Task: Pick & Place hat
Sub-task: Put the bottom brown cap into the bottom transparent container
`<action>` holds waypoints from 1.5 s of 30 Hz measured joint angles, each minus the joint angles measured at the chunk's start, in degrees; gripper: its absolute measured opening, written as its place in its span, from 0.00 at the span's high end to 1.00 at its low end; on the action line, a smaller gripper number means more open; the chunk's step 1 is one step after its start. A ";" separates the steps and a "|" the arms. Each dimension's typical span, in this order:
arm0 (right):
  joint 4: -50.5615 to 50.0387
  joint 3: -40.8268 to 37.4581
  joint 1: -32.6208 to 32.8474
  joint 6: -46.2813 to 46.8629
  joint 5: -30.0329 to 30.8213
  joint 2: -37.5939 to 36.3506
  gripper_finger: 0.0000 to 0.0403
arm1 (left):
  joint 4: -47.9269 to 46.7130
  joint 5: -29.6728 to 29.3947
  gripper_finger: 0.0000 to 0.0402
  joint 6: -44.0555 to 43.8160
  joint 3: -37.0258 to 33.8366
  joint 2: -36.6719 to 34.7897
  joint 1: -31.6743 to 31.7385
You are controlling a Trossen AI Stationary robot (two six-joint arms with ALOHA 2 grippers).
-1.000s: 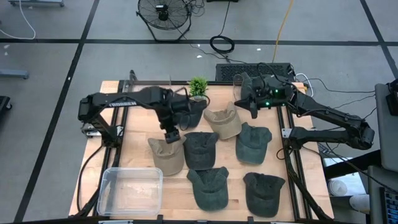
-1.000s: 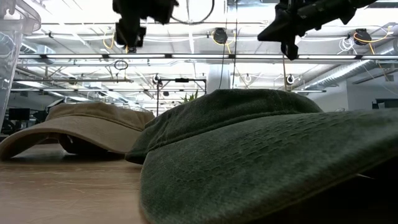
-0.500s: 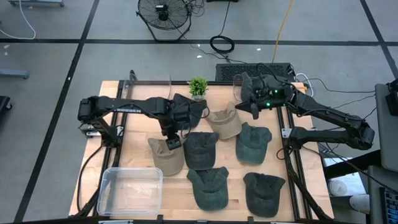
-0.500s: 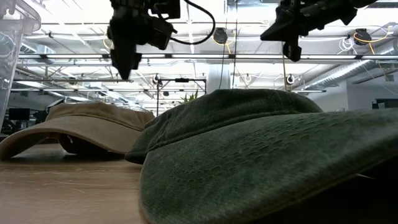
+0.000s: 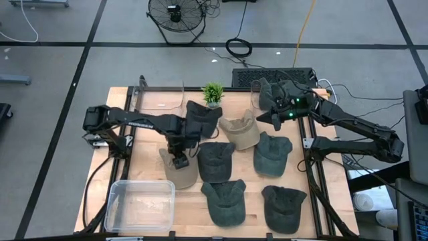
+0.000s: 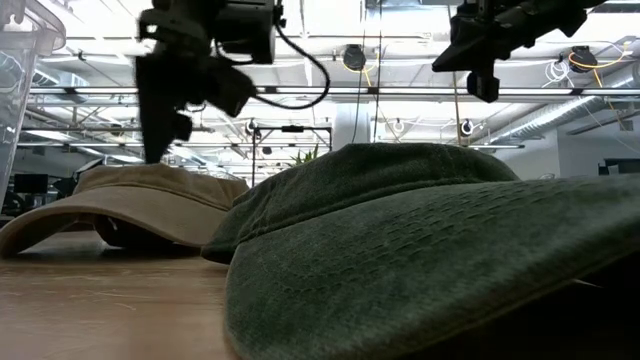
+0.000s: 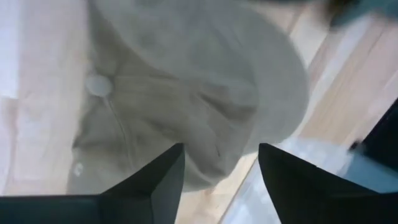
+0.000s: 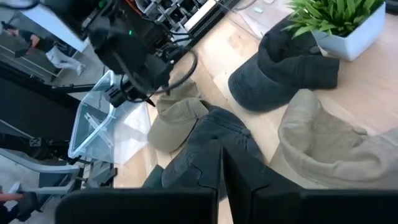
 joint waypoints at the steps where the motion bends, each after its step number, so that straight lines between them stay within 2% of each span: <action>1: -0.09 0.00 0.00 0.83 0.02 0.00 0.98 | 0.10 -0.04 0.44 1.27 -0.44 0.00 -0.49; 8: -0.08 0.00 0.00 9.71 0.14 0.00 0.98 | 6.95 -0.12 0.41 2.13 -2.52 0.00 -3.78; 12: -0.11 0.00 0.00 10.45 1.31 0.00 0.98 | 9.36 -4.86 0.44 3.85 -3.92 0.00 -5.34; 20: -2.39 0.00 -0.02 11.83 6.23 0.00 1.00 | 9.57 -12.50 0.57 3.62 -7.36 0.00 -4.89; 29: -3.15 0.00 -0.02 14.64 6.04 -0.14 1.00 | 11.68 -10.30 0.73 5.57 -7.65 -0.02 -5.66; 33: -3.13 0.00 -0.02 13.05 5.94 -0.20 1.00 | 10.45 -11.23 0.84 4.08 -7.64 -0.49 -5.72; 36: -3.17 0.00 -0.02 11.83 3.96 -0.20 1.00 | 6.80 -13.08 0.96 3.45 -6.26 -0.53 -5.47; 37: -3.23 -0.01 -0.02 11.67 2.49 -0.21 1.00 | 4.52 -14.18 0.97 3.50 -5.11 -0.50 -5.35; 41: -5.22 -0.02 0.00 8.90 -4.05 -0.71 1.00 | -8.01 -22.59 0.98 3.88 2.50 -0.50 -6.42; 45: -7.81 -0.02 0.00 5.66 -7.60 -1.70 1.00 | -19.16 -30.23 0.98 1.31 13.45 -0.50 -9.08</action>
